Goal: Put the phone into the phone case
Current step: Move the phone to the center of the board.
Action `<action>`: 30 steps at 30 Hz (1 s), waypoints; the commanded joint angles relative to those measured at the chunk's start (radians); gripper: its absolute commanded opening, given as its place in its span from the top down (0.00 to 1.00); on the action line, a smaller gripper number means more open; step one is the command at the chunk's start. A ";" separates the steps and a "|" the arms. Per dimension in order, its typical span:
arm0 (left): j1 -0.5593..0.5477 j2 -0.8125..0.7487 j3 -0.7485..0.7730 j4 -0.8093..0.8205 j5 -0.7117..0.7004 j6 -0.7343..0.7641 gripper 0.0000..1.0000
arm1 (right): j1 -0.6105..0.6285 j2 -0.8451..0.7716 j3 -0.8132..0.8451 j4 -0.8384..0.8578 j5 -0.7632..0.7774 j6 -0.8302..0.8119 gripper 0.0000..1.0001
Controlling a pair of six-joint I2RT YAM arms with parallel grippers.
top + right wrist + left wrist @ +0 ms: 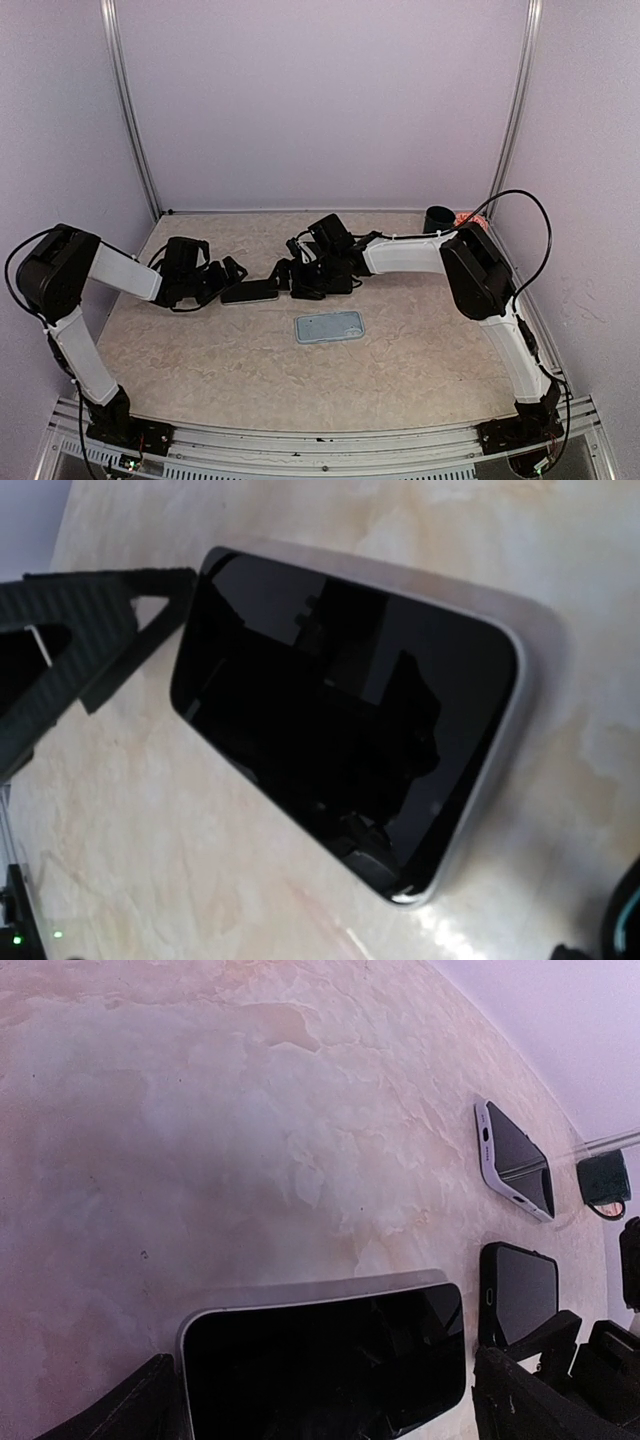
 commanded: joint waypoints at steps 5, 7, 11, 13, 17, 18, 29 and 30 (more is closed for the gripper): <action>-0.014 -0.006 -0.050 -0.029 0.057 -0.029 0.01 | 0.005 0.031 -0.002 0.039 -0.024 0.036 0.01; -0.013 -0.012 -0.057 -0.025 0.046 -0.024 0.01 | 0.006 0.033 -0.004 0.042 -0.031 0.039 0.01; -0.004 -0.065 -0.040 -0.059 0.000 0.025 0.01 | 0.006 0.015 -0.032 0.043 -0.034 0.028 0.01; -0.004 -0.099 -0.011 -0.105 -0.044 0.066 0.01 | 0.005 0.002 -0.045 0.043 -0.024 0.021 0.01; 0.002 -0.101 0.067 -0.184 -0.161 0.132 0.01 | 0.005 0.010 -0.026 0.040 -0.030 0.026 0.01; 0.010 -0.086 0.079 -0.185 -0.155 0.136 0.01 | 0.006 0.013 -0.025 0.046 -0.036 0.032 0.01; 0.061 0.058 0.187 -0.085 0.009 0.144 0.01 | 0.006 -0.035 -0.104 0.074 -0.033 0.043 0.01; 0.054 0.084 0.209 -0.095 0.016 0.152 0.01 | 0.006 -0.044 -0.115 0.079 -0.034 0.043 0.01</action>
